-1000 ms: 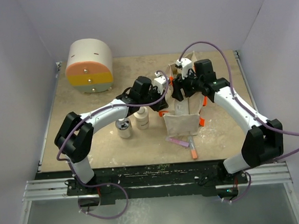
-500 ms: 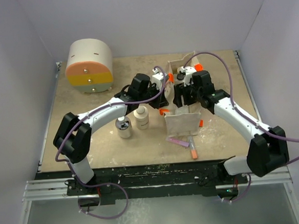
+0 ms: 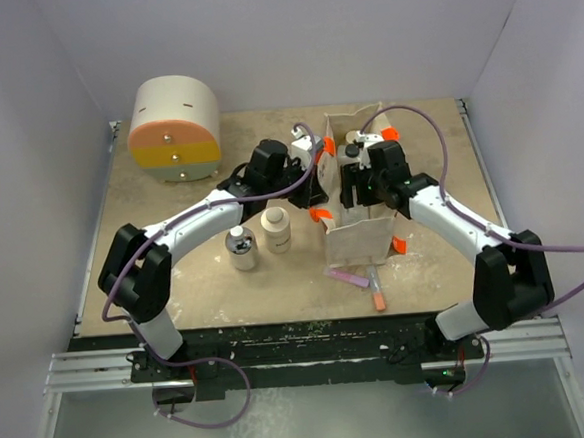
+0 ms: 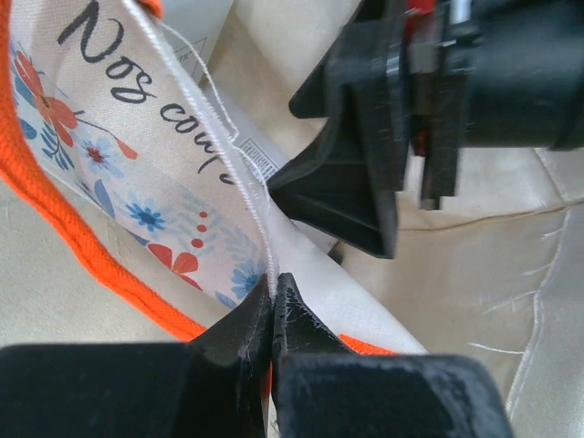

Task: Place the personal care products into the canvas bag
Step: Pick up the care product from the canvas bag.

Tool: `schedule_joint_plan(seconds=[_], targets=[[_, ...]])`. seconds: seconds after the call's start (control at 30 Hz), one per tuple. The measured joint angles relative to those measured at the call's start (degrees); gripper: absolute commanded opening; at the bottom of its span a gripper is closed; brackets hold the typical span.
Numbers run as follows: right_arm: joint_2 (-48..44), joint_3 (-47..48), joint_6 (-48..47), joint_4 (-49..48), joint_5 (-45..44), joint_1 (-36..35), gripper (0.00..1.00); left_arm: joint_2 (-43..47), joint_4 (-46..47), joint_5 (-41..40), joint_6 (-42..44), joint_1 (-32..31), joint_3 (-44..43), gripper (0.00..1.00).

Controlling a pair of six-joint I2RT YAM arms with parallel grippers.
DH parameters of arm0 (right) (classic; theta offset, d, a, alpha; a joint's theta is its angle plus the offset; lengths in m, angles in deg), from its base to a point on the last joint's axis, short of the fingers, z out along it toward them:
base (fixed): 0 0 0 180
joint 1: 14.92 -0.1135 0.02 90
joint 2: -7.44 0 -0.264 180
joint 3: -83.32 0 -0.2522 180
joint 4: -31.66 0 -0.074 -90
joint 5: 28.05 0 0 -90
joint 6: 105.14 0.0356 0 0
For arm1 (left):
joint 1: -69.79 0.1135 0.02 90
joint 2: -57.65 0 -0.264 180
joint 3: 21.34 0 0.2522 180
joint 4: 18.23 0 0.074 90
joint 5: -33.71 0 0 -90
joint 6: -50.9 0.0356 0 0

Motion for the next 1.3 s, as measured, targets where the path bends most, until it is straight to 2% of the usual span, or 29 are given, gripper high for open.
schedule_joint_plan(seconds=[0.13, 0.17, 0.23, 0.27, 0.63, 1.1, 1.3], targets=[[3.0, 0.0, 1.0, -0.4, -1.0, 0.0, 0.80, 1.0, 0.0, 0.5, -0.8, 0.3, 0.0, 0.00], [3.7, 0.0, 1.1, -0.4, -1.1, 0.0, 0.84, 1.2, 0.0, 0.6, -0.9, 0.3, 0.0, 0.00], [4.8, -0.1, 1.4, -0.5, -2.0, 0.0, 0.98, 1.5, 0.0, 0.6, -0.9, 0.3, 0.0, 0.00], [5.5, -0.1, 1.8, -0.6, -2.4, 0.0, 1.00, 1.5, 0.0, 0.6, -0.9, 0.3, 0.0, 0.00], [10.9, -2.1, 4.7, -2.8, -5.9, 0.0, 1.00, 1.5, -0.7, 0.6, -0.9, 0.6, 0.0, 0.00], [15.4, -2.9, 9.2, -12.6, -9.9, -0.7, 1.00, 0.9, -0.7, 1.0, -0.9, 1.0, -0.6, 0.00], [15.8, -6.8, 11.1, -20.9, -14.1, -3.6, 1.00, -0.2, -0.7, 1.7, -1.2, 1.0, -1.2, 0.00]])
